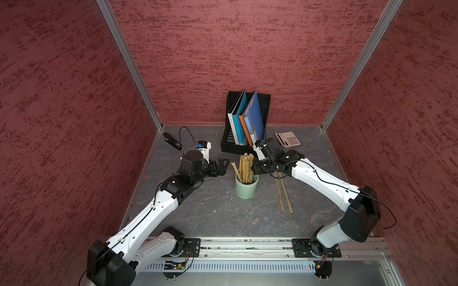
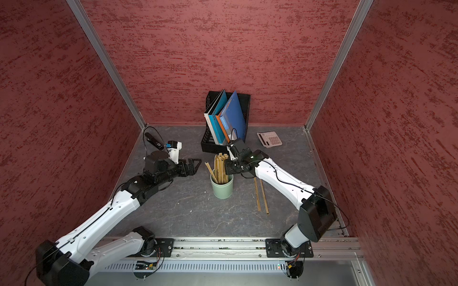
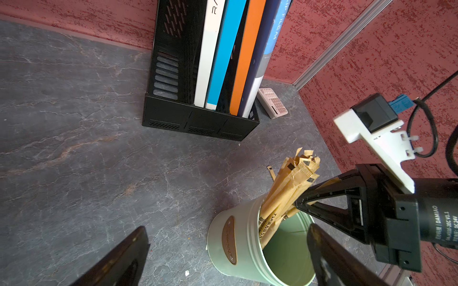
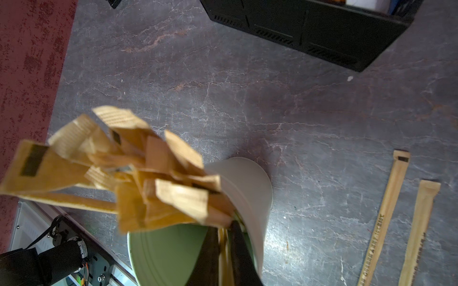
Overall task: Take the straws out of the storage container
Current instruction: Pick up the straw from the container.
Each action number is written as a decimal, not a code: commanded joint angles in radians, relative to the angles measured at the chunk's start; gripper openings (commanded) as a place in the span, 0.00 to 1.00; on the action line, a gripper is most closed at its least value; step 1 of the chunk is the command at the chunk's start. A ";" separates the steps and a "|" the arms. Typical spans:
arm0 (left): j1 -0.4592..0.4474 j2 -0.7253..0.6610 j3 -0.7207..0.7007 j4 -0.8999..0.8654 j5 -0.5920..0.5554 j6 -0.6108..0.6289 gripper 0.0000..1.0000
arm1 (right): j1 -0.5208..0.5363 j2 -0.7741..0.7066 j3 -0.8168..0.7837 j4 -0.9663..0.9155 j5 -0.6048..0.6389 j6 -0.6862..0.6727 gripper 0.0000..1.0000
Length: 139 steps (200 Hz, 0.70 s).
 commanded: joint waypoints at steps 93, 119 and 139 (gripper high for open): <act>0.010 -0.010 0.004 0.032 0.022 -0.004 1.00 | -0.010 -0.213 0.260 -0.238 0.021 -0.047 0.06; 0.010 -0.015 0.006 0.032 0.023 -0.004 1.00 | -0.011 -0.227 0.352 -0.345 0.077 -0.074 0.06; 0.010 -0.015 0.009 0.034 0.025 -0.004 1.00 | -0.011 -0.228 0.428 -0.436 0.126 -0.094 0.06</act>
